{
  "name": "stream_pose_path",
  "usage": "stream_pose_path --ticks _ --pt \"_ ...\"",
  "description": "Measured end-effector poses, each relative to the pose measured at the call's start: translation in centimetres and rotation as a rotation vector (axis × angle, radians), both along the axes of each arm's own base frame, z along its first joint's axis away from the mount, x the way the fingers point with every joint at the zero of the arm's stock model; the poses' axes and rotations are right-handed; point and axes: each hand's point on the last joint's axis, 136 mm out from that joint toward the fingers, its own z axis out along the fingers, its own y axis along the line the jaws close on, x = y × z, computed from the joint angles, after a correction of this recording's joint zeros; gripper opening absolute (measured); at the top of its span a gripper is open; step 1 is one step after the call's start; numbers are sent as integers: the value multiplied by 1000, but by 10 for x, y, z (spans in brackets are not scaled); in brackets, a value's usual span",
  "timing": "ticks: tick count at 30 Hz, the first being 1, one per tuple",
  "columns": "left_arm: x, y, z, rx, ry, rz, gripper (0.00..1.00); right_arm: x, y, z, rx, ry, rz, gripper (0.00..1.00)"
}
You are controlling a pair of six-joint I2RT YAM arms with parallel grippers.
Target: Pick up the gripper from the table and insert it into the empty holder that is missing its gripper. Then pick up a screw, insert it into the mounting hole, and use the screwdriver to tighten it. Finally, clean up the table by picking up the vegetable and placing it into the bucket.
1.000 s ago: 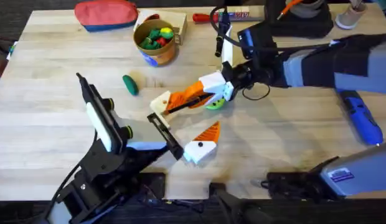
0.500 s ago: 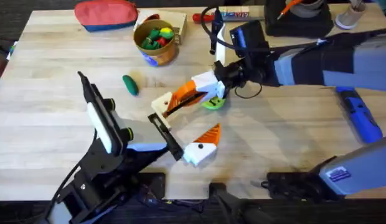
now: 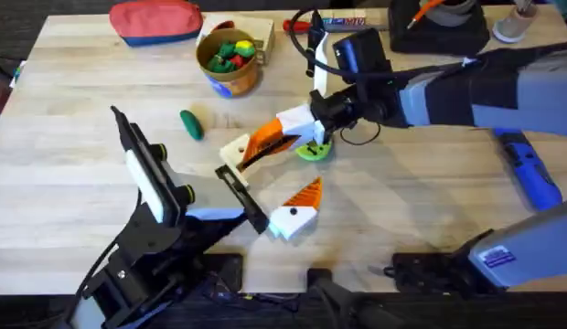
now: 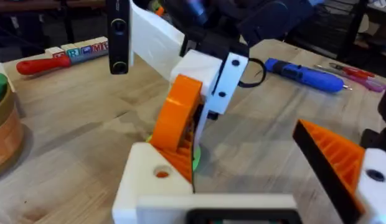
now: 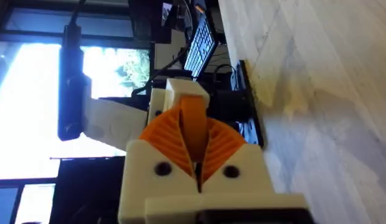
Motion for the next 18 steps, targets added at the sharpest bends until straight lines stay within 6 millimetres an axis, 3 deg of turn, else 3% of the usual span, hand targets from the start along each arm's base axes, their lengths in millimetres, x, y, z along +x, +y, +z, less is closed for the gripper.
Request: stream_pose_path --ticks 5,10,14,18 --pt "0 0 0 -3 4 2 987 0 0 0 8 -22 3 6" --pt "1 1 0 -16 22 13 987 -1 1 0 15 -39 7 75" --pt "0 0 0 -20 27 4 988 -4 2 1 29 -53 24 163" --pt "-3 -2 0 -21 27 -17 986 -21 10 3 49 -53 84 288"
